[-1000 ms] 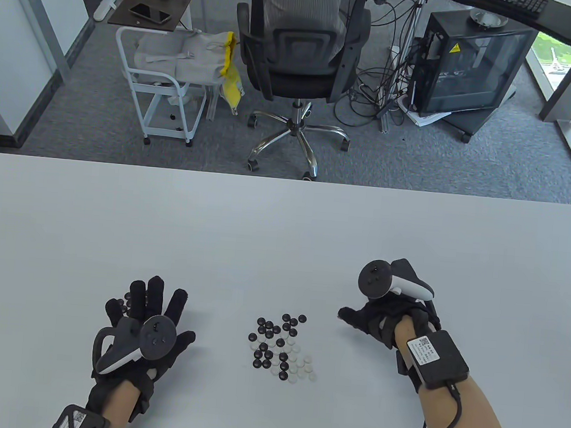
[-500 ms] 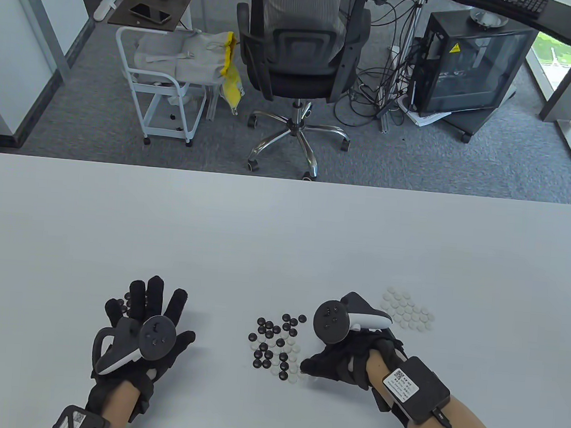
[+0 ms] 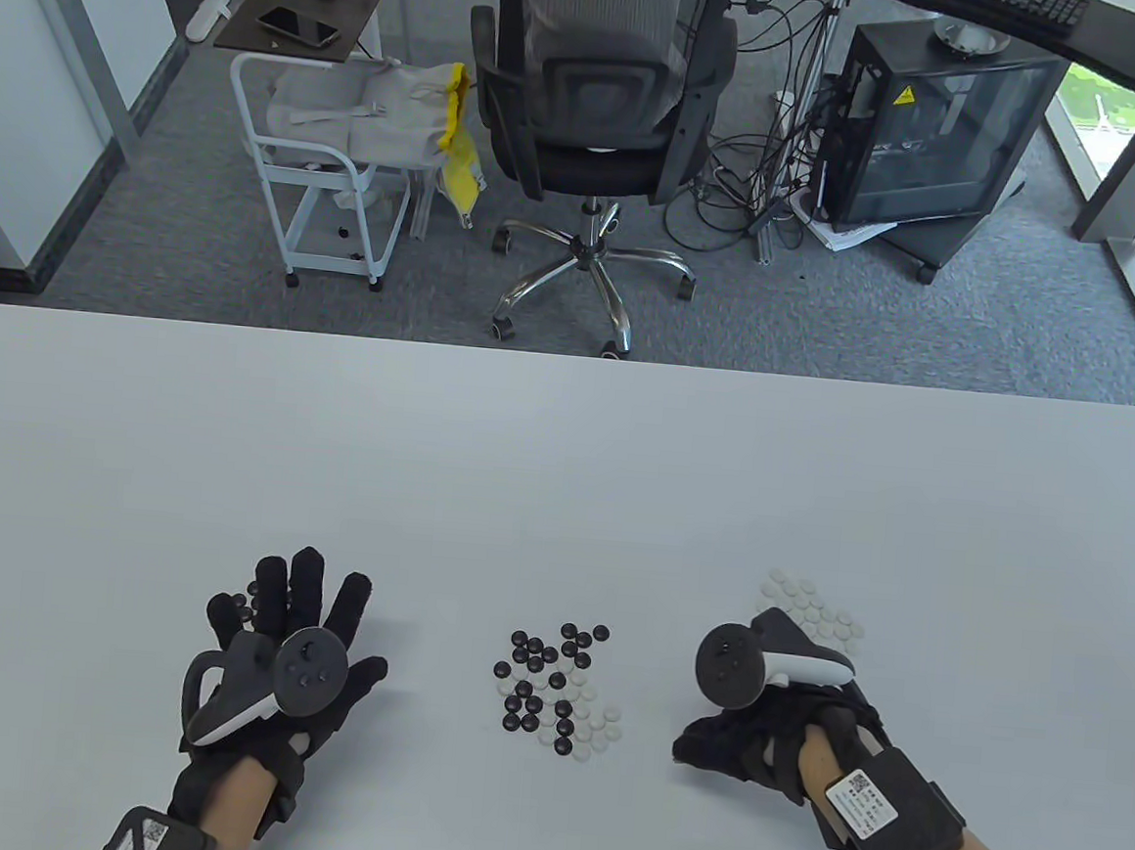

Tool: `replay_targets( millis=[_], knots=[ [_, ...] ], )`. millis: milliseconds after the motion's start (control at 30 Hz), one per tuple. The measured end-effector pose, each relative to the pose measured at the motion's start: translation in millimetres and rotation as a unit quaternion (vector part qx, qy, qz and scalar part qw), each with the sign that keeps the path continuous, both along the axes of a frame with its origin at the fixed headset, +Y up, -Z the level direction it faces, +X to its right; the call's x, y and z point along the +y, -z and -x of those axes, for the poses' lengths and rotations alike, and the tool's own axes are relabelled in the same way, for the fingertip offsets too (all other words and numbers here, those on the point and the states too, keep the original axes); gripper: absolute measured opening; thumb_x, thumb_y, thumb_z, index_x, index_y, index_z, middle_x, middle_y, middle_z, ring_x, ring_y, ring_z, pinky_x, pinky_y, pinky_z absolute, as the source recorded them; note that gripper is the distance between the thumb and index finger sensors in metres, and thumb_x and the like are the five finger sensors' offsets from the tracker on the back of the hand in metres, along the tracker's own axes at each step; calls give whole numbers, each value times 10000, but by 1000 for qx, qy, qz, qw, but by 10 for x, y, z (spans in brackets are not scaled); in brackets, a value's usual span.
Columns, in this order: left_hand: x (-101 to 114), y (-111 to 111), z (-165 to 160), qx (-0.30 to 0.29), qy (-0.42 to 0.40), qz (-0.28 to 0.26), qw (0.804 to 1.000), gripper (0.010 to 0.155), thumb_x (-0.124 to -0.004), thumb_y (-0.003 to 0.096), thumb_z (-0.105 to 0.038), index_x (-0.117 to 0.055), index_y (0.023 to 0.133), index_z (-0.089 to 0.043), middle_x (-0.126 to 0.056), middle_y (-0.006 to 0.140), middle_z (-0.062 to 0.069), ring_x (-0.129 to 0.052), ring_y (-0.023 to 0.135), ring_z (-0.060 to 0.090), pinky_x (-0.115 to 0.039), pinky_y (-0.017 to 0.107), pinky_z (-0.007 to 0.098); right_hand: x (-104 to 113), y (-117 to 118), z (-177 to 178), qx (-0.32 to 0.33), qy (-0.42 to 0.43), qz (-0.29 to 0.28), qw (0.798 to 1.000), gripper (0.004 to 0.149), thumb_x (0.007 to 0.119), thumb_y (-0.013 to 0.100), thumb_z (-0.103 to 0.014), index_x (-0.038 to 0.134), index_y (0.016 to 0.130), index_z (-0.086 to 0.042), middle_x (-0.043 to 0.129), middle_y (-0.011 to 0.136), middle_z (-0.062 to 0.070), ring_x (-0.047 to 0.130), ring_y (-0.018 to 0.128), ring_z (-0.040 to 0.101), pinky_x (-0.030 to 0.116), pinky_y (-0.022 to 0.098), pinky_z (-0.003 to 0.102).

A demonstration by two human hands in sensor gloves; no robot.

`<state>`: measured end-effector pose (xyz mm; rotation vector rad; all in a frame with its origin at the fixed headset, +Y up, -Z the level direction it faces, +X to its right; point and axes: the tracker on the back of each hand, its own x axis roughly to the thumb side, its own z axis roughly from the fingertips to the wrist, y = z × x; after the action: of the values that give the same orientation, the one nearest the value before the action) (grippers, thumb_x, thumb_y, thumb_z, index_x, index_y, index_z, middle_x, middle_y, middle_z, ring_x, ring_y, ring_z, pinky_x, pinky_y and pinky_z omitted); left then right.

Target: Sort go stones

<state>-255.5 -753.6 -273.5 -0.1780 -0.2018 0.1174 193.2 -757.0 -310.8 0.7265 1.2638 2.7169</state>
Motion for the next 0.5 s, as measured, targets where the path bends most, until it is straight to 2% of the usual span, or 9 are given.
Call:
replay_targets(
  millis=[200, 500],
  knots=[
    [0, -1, 1, -1, 0, -2, 1000, 802, -556, 592, -565, -148, 1190, -222, 146, 1132, 256, 165, 962, 532, 25, 495, 819, -48, 175, -452, -90, 9, -6, 996, 655, 520, 613, -496, 572, 1142, -112, -59, 1079, 368, -127, 874, 650, 53, 529, 908],
    [-9, -1, -5, -1, 1, 3, 1000, 801, -556, 592, -565, -148, 1190, -222, 148, 1132, 256, 166, 961, 533, 26, 494, 819, -69, 462, -591, -154, 19, -30, 987, 690, 489, 603, -504, 555, 1154, -93, -70, 1078, 373, -135, 873, 652, 41, 523, 907]
  ],
)
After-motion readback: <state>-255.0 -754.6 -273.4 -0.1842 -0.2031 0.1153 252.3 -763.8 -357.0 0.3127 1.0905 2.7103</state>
